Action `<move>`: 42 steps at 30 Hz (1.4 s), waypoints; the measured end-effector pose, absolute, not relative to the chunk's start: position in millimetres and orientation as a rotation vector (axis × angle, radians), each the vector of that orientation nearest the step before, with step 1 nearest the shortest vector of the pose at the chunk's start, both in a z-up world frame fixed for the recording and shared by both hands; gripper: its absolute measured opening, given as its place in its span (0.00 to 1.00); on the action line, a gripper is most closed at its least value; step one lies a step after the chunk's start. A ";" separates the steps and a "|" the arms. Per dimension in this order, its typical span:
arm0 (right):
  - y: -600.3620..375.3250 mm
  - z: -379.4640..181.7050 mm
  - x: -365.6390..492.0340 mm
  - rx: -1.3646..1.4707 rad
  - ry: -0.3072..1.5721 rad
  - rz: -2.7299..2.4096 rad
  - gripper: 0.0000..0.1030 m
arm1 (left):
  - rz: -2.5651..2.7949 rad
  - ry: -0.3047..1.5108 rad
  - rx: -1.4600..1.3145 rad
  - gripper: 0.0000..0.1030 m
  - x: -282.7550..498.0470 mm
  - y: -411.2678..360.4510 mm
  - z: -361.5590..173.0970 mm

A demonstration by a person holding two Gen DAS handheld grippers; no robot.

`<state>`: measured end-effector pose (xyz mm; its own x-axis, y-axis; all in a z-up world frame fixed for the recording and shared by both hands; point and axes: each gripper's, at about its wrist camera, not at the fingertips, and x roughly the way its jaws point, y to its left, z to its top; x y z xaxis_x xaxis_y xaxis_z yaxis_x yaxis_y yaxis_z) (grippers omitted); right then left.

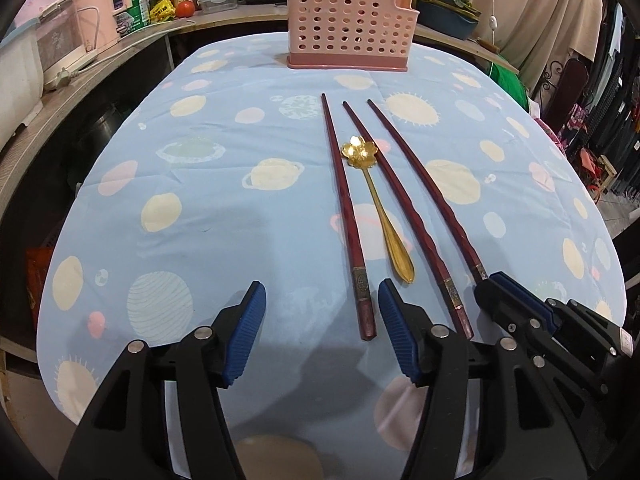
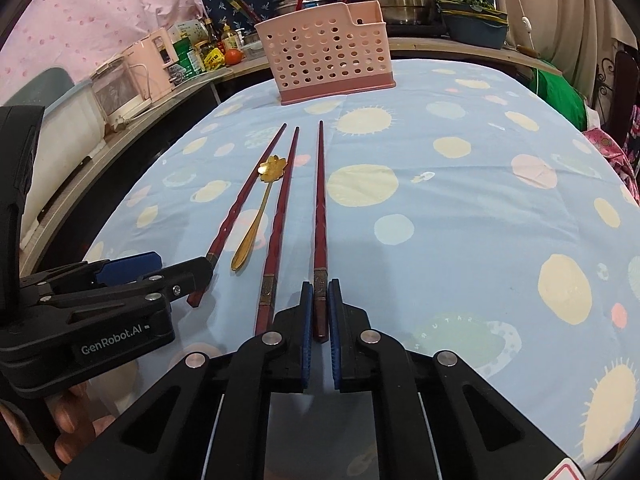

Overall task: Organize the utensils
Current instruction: 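Grasp a dark-red chopstick with the right tool while the left tool grasps another dark-red chopstick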

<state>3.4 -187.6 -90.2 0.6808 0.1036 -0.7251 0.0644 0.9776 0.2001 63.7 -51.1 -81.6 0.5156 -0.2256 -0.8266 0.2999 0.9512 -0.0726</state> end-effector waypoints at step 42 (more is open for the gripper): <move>-208.1 -37.0 0.8 0.284 0.691 0.016 0.07 | -0.314 0.878 0.018 0.07 64.4 -36.1 -26.1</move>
<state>0.8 -208.1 -37.0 0.7720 0.1079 -0.6263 0.0796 0.9613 0.2638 64.4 -36.1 -26.1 0.5960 -0.2630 -0.7587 0.2774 0.9541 -0.1128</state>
